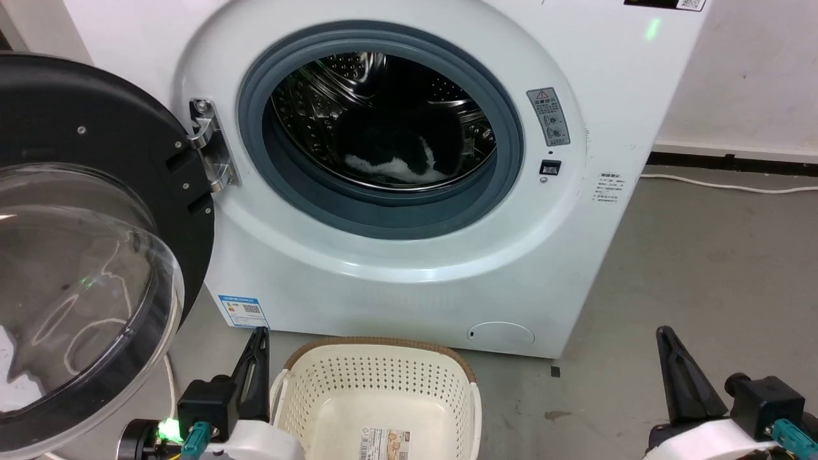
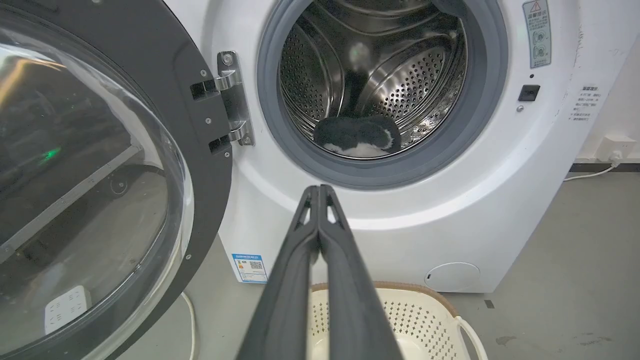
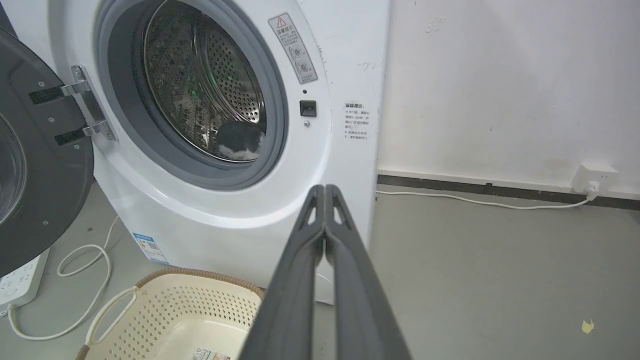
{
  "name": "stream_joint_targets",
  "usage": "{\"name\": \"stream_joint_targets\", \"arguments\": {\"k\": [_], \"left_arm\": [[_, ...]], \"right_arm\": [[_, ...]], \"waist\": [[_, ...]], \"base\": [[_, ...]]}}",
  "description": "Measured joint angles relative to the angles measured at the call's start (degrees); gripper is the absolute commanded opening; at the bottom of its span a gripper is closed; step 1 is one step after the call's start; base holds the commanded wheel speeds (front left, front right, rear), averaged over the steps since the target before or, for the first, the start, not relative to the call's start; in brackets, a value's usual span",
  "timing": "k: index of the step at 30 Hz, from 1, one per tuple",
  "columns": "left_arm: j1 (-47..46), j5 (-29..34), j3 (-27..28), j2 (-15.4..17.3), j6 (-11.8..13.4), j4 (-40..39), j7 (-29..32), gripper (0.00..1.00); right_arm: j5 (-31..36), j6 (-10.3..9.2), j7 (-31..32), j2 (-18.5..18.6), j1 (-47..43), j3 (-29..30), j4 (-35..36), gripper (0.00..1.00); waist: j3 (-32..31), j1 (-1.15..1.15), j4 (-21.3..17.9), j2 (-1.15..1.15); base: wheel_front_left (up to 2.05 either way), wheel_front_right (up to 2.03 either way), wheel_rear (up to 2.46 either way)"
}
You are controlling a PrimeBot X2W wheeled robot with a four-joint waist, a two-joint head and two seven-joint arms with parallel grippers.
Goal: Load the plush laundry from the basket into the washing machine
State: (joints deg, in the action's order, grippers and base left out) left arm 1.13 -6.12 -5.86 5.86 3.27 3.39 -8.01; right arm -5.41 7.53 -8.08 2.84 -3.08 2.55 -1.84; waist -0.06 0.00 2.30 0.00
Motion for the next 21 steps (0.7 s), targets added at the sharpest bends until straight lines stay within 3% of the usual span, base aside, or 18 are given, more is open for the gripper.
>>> {"name": "stream_joint_targets", "arguments": {"k": [21], "left_arm": [[0.0,1.6,1.7,-1.1,-1.0,-1.0,2.5,0.00]], "right_arm": [[1.5,0.00,2.5,0.0,0.3,-0.8,0.4,0.00]], "waist": [[0.0,0.00,-0.7,0.00]], "base": [[0.00,0.00,0.00]]}}
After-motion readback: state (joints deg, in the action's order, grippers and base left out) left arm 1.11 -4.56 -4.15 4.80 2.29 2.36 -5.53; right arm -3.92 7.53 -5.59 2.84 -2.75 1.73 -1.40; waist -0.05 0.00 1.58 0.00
